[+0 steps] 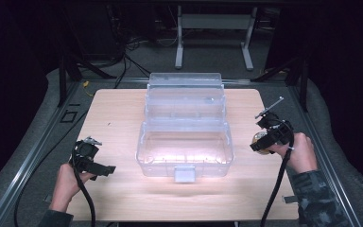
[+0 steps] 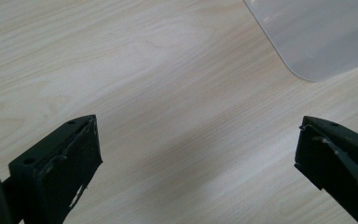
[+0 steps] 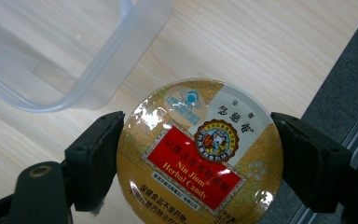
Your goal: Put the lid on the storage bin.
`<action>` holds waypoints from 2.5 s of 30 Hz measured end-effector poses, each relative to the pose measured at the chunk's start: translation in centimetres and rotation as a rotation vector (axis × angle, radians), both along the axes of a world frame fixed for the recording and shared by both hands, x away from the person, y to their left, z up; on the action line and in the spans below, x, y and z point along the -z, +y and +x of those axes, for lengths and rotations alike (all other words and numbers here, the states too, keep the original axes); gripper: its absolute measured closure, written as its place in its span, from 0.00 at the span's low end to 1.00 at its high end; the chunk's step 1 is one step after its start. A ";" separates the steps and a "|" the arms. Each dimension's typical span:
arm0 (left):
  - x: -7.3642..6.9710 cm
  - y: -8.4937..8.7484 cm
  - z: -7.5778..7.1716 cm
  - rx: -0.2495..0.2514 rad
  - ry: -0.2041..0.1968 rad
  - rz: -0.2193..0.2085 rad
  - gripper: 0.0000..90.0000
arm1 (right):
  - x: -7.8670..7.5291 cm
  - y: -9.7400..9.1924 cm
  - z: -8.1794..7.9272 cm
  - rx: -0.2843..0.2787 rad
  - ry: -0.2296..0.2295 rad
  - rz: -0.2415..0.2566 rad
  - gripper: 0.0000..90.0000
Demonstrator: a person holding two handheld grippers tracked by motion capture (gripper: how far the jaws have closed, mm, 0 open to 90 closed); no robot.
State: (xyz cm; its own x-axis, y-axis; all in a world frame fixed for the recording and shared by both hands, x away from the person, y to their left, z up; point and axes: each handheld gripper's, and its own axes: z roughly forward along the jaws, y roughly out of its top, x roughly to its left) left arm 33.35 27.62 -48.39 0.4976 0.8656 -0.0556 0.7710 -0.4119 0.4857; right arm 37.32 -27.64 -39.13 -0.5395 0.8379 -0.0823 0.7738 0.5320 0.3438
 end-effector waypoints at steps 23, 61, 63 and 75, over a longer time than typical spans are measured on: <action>-0.1 -0.2 0.1 0.009 -0.011 -0.020 0.00 | -1.3 7.0 1.7 -0.158 -0.007 -0.017 0.23; 0.8 -0.4 0.3 0.010 0.007 -0.034 0.00 | 5.8 12.1 3.1 -0.233 0.147 0.012 0.23; 0.8 -0.4 0.3 0.011 0.006 -0.033 0.00 | 5.9 12.1 3.2 -0.231 0.157 0.016 0.23; 0.8 -0.4 0.3 0.009 0.007 -0.032 0.00 | 6.6 12.0 3.0 -0.224 0.180 -0.013 0.23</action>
